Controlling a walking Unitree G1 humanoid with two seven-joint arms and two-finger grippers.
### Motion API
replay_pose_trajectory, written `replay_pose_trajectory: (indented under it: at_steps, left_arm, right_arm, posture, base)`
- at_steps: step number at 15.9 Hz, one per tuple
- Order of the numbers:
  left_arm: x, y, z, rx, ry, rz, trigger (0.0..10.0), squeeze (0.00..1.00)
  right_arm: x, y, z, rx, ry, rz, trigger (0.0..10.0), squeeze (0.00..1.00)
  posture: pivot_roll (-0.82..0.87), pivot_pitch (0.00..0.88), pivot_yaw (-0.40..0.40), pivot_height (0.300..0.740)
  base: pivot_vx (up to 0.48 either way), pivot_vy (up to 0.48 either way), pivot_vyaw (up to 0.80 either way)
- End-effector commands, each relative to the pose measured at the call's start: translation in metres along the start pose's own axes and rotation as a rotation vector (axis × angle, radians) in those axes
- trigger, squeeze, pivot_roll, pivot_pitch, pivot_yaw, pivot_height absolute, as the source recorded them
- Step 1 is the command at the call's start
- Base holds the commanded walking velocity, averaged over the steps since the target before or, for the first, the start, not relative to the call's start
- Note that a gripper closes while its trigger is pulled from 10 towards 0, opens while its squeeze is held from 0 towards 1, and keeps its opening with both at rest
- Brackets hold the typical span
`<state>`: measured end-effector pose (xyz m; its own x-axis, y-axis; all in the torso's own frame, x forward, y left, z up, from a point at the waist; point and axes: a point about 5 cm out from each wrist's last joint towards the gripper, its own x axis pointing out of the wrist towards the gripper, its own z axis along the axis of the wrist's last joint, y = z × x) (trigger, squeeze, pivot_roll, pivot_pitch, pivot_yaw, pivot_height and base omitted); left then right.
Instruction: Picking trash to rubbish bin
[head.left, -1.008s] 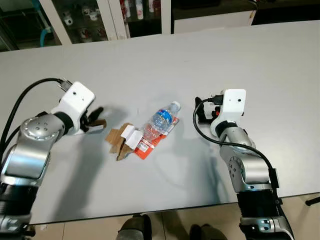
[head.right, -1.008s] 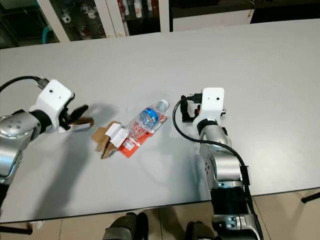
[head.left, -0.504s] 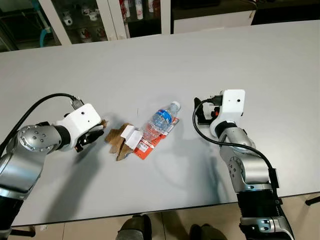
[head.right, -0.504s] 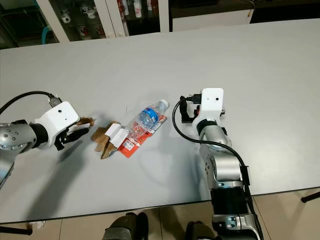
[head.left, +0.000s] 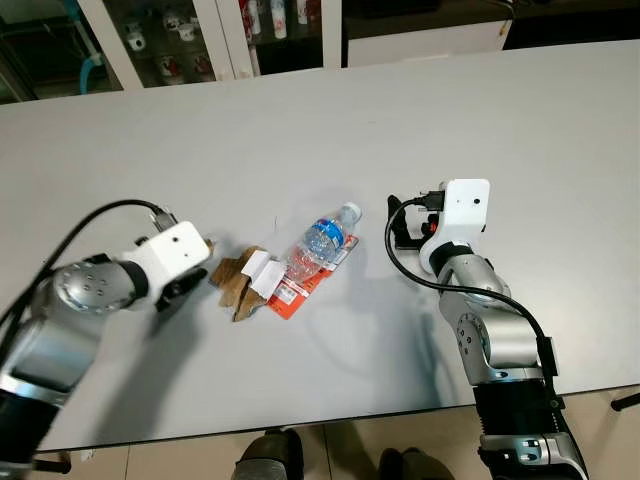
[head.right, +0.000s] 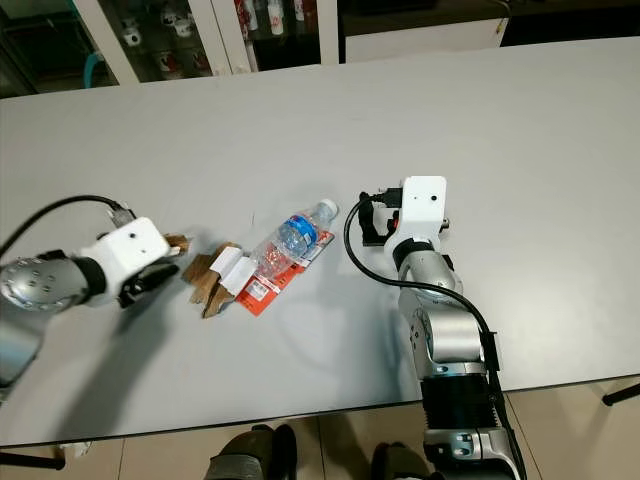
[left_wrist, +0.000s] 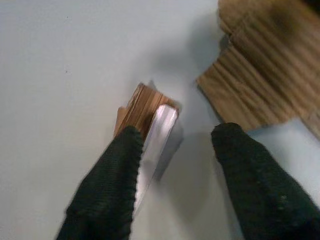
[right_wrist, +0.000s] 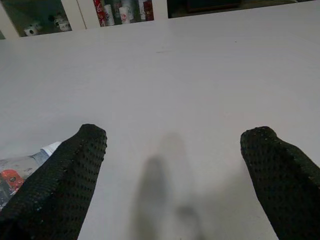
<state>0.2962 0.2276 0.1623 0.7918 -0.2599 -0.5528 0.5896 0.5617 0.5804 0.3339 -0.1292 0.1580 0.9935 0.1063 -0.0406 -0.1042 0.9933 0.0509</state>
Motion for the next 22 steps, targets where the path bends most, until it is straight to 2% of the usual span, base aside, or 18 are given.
replay_pose_trajectory:
  at_steps: [1,3,4,5,6,7,14,15,16,17,18,22]
  left_arm:
    - [-0.001,0.005,-0.004,-0.012,0.006,0.046,10.0,1.0]
    - [0.002,0.007,-0.001,-0.014,0.0,0.057,10.0,1.0]
    - [0.003,0.007,0.0,-0.013,-0.006,0.058,10.0,0.78]
    - [0.004,0.007,0.002,-0.015,-0.016,0.061,10.0,0.0]
    - [0.005,0.007,0.003,-0.039,-0.023,0.068,10.0,0.0]
    - [0.005,0.007,0.003,-0.042,-0.023,0.07,10.0,1.0]
    - [0.006,0.007,0.001,-0.021,-0.016,0.061,10.0,1.0]
    - [0.008,0.007,-0.002,0.018,0.008,0.079,10.0,0.0]
    - [0.011,0.008,-0.005,0.031,0.012,0.089,10.0,0.0]
    - [0.012,0.007,-0.005,0.021,0.0,0.09,10.0,0.0]
    - [0.02,0.003,-0.008,-0.015,-0.028,0.069,10.0,0.0]
    - [0.032,0.003,-0.018,-0.026,-0.026,0.078,10.0,0.0]
  right_arm:
    - [0.0,0.003,-0.002,0.008,0.014,0.012,10.0,0.0]
    - [0.001,0.003,-0.002,0.006,0.015,0.012,10.0,0.0]
    - [0.001,0.003,-0.002,0.005,0.015,0.013,10.0,0.0]
    - [0.001,0.003,-0.002,0.004,0.015,0.013,10.0,0.0]
    - [0.001,0.003,-0.002,0.004,0.014,0.013,10.0,0.0]
    - [0.001,0.002,-0.002,0.003,0.013,0.011,10.0,0.0]
    - [0.0,0.002,-0.002,0.001,0.015,0.01,10.0,0.0]
    - [0.0,0.003,-0.002,0.001,0.015,0.011,10.0,0.0]
    - [0.0,0.003,-0.002,0.002,0.015,0.011,10.0,0.0]
    - [0.0,0.003,-0.002,0.002,0.015,0.011,10.0,0.0]
    - [0.0,0.003,-0.002,0.003,0.014,0.012,10.0,0.0]
    - [0.0,0.003,-0.001,0.002,0.009,0.009,10.0,0.0]
  posture:
    - [0.04,0.145,0.072,0.72]
    - [0.04,0.145,0.072,0.72]
    - [0.04,0.144,0.072,0.72]
    - [0.04,0.144,0.072,0.72]
    - [0.04,0.143,0.072,0.72]
    - [0.04,0.142,0.072,0.72]
    - [0.04,0.138,0.073,0.72]
    - [0.04,0.138,0.073,0.72]
    - [0.04,0.138,0.073,0.72]
    - [0.04,0.137,0.073,0.72]
    - [0.04,0.135,0.073,0.72]
    - [0.03,0.136,0.075,0.72]
  base:
    - [0.0,0.0,0.0]
    - [0.0,0.0,0.0]
    - [0.0,0.0,0.0]
    - [0.0,0.0,0.0]
    - [0.0,0.0,0.0]
    - [0.0,0.0,0.0]
    - [0.0,0.0,0.0]
    - [0.0,0.0,0.0]
    - [0.0,0.0,0.0]
    - [0.0,0.0,0.0]
    - [0.0,0.0,0.0]
    - [0.0,0.0,0.0]
